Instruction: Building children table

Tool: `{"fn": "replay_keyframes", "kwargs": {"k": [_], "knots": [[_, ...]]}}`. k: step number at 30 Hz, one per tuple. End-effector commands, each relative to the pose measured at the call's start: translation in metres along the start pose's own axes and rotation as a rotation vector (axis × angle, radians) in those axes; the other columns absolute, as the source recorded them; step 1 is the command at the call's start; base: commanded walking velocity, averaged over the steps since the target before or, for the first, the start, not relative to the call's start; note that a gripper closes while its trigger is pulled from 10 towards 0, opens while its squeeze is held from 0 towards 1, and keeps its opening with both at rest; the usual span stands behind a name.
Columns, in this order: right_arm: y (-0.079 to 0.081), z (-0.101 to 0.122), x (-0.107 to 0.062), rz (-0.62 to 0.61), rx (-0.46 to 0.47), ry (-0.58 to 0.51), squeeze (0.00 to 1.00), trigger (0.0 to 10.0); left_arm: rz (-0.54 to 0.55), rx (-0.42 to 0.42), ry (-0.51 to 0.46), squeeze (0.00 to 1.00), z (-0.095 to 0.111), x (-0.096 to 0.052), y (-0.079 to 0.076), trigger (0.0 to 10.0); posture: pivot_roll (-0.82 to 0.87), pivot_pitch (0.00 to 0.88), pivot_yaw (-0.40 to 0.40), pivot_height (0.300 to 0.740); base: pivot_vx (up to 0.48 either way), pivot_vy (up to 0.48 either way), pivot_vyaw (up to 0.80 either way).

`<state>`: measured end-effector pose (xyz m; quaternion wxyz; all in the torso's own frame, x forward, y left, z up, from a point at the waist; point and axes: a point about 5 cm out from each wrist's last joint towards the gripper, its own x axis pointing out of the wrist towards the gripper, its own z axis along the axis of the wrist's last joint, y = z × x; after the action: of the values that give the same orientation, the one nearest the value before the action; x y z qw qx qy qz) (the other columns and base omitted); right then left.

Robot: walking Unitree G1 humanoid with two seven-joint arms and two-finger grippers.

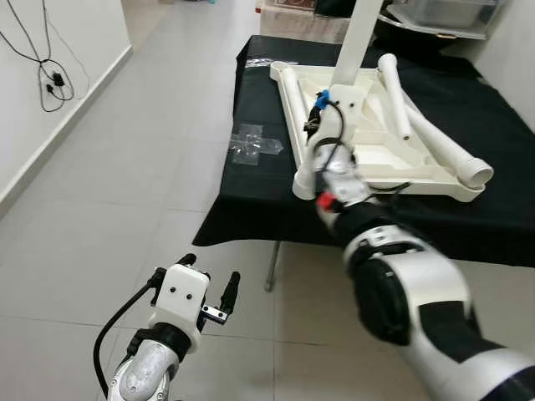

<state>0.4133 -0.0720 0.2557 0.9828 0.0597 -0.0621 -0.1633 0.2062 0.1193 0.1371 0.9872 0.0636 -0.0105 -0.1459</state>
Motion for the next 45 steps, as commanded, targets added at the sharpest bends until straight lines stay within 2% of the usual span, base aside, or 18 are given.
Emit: {"fn": "replay_keyframes", "kwargs": {"k": [1,5,6,7,8,10,11,17,18,22,25,27,29,30,34,38,39,45], "knots": [[0.009,-0.016,-0.012,-0.086,-0.004,0.07,0.0,0.0,-0.004,-0.002,0.015,0.0,-0.004,-0.002,-0.002,10.0,0.17,0.122,-0.132,0.74,0.0,0.0,0.0],[0.018,-0.015,-0.018,-0.095,0.014,0.087,0.0,0.0,-0.006,-0.002,0.016,0.0,-0.004,-0.002,-0.003,10.0,0.17,0.119,-0.133,0.74,0.0,0.0,0.0],[0.022,-0.013,-0.02,-0.08,0.033,0.093,0.0,2.9,-0.008,-0.003,0.016,0.0,-0.004,-0.002,-0.004,10.0,0.18,0.12,-0.137,0.74,0.0,0.0,0.0],[0.025,-0.013,-0.022,-0.074,0.046,0.097,0.0,2.9,-0.01,-0.004,0.016,0.0,-0.004,-0.002,-0.004,10.0,0.18,0.12,-0.137,0.74,0.0,0.0,0.0],[0.028,-0.01,-0.023,-0.056,0.042,0.078,0.0,10.0,-0.01,-0.005,0.017,0.0,-0.005,-0.002,-0.004,10.0,0.17,0.119,-0.137,0.74,0.0,0.0,0.0],[0.03,-0.006,-0.023,-0.043,0.028,0.051,0.01,10.0,-0.008,-0.007,0.019,0.0,-0.005,-0.002,-0.004,10.0,0.17,0.119,-0.137,0.74,0.0,0.0,0.0],[0.03,-0.005,-0.022,-0.021,0.033,0.031,1.0,10.0,-0.008,-0.007,0.02,0.0,-0.005,-0.003,-0.004,10.0,0.17,0.119,-0.137,0.74,0.0,0.0,0.0],[0.021,0.0,-0.015,0.023,0.001,-0.049,1.0,10.0,-0.01,-0.009,0.018,0.0,-0.005,-0.001,-0.004,10.0,0.15,0.129,-0.127,0.74,0.0,0.0,0.0],[0.018,0.006,-0.009,0.153,0.056,-0.071,0.0,10.0,-0.009,-0.011,0.017,0.0,-0.005,-0.001,-0.004,10.0,0.15,0.131,-0.123,0.74,0.0,0.0,0.0],[0.015,0.009,-0.005,0.286,0.099,-0.084,0.0,10.0,-0.008,-0.012,0.017,0.0,-0.005,0.0,-0.004,10.0,0.15,0.132,-0.121,0.74,0.0,0.0,0.0],[0.011,0.005,-0.001,0.519,0.132,-0.051,0.0,10.0,-0.007,-0.012,0.014,0.0,-0.005,0.001,-0.004,10.0,0.14,0.132,-0.121,0.74,0.0,0.0,0.0],[0.011,0.005,-0.001,0.519,0.132,-0.051,0.0,10.0,-0.007,-0.012,0.014,0.0,-0.005,0.001,-0.004,10.0,0.14,0.132,-0.121,0.74,0.0,0.0,0.0],[0.007,0.003,0.001,0.607,0.127,-0.034,0.0,10.0,-0.006,-0.012,0.013,0.0,-0.005,0.002,-0.004,10.0,0.14,0.133,-0.122,0.74,0.0,0.0,0.0],[-0.002,0.0,0.004,0.813,0.094,0.002,0.0,10.0,-0.005,-0.012,0.012,0.0,-0.005,0.003,-0.004,10.0,0.14,0.134,-0.125,0.74,0.0,0.0,0.0],[-0.006,-0.003,0.0,1.062,0.004,0.053,0.0,10.0,-0.002,-0.01,0.01,0.0,-0.005,0.003,-0.004,10.0,0.15,0.137,-0.129,0.74,0.0,0.0,0.0],[-0.006,-0.006,-0.004,1.179,-0.078,0.077,0.0,10.0,0.0,-0.01,0.01,0.0,-0.004,0.003,-0.004,10.0,0.15,0.139,-0.132,0.74,0.0,0.0,0.0],[-0.002,-0.007,-0.009,1.268,-0.127,0.101,0.0,10.0,0.002,-0.01,0.01,0.0,-0.004,0.003,-0.004,10.0,0.16,0.147,-0.14,0.74,0.0,0.0,0.0],[0.005,-0.009,-0.014,1.336,-0.175,0.149,0.0,10.0,0.006,-0.012,0.012,0.0,-0.003,0.001,-0.004,10.0,0.17,0.152,-0.147,0.74,0.0,0.0,0.0]]}}
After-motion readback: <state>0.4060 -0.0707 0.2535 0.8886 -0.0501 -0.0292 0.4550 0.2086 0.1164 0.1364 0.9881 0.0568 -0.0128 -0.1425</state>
